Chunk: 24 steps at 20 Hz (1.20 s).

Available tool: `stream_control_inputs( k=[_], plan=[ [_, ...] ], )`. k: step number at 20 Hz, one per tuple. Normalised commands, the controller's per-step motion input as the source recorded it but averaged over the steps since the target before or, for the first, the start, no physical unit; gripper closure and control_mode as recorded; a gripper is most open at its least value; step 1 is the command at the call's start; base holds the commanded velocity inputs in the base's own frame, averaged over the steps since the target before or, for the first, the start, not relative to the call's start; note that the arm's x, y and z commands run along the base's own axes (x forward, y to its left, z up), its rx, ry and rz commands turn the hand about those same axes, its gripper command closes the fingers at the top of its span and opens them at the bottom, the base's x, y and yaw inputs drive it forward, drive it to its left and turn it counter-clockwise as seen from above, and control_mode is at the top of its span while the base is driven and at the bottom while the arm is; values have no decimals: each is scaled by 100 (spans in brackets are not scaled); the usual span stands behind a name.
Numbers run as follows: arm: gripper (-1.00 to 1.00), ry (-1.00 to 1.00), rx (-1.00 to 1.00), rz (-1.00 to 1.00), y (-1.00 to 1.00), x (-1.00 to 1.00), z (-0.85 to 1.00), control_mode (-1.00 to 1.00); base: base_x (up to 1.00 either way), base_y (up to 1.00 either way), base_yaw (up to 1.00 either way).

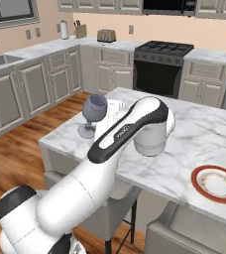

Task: Retrieve the wine glasses from the counter and place one next to each plate.

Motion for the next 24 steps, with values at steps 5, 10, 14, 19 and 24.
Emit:
stream_control_inputs(
  k=[5, 10, 14, 19, 24],
  plan=[
    [100, 10, -9, 0, -3, 10, -9, -100, 0, 0, 0],
    [100, 9, 0, 0, -19, 3, -12, -100, 0, 0, 0],
    [100, -4, -11, -11, -3, 0, -11, -100, 0, 0, 0],
    [100, 0, -17, -20, 0, 0, -28, -100, 0, 0, 0],
    [100, 0, -6, -21, -3, 2, -31, -100, 0, 0, 0]
  ],
)
